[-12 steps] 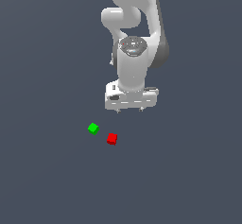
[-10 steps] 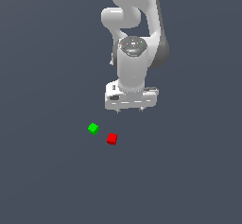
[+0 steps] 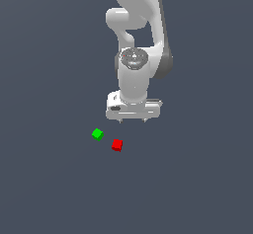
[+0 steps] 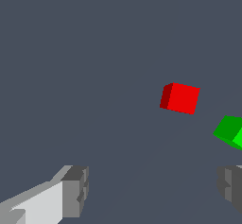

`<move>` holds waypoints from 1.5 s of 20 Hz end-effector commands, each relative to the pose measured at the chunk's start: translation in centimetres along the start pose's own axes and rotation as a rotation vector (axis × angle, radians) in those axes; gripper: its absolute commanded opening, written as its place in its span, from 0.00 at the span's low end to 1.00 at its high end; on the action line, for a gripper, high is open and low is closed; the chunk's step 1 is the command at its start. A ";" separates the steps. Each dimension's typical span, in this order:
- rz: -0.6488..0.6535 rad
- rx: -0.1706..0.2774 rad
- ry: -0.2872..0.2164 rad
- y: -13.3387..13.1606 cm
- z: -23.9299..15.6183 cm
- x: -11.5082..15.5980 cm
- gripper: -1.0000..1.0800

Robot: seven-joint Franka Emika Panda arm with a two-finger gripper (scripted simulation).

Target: Stack the red cube on top of the green cube.

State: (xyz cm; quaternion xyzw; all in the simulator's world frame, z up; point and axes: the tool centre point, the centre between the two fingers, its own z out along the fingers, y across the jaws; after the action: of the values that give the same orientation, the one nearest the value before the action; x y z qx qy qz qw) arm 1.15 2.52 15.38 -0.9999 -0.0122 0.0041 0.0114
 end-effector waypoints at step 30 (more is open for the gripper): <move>0.219 -0.022 0.010 7.2 10.5 5.1 0.96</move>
State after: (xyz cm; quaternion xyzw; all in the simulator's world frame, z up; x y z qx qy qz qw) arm 6.44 -4.29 5.45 -0.9953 0.0969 -0.0004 -0.0002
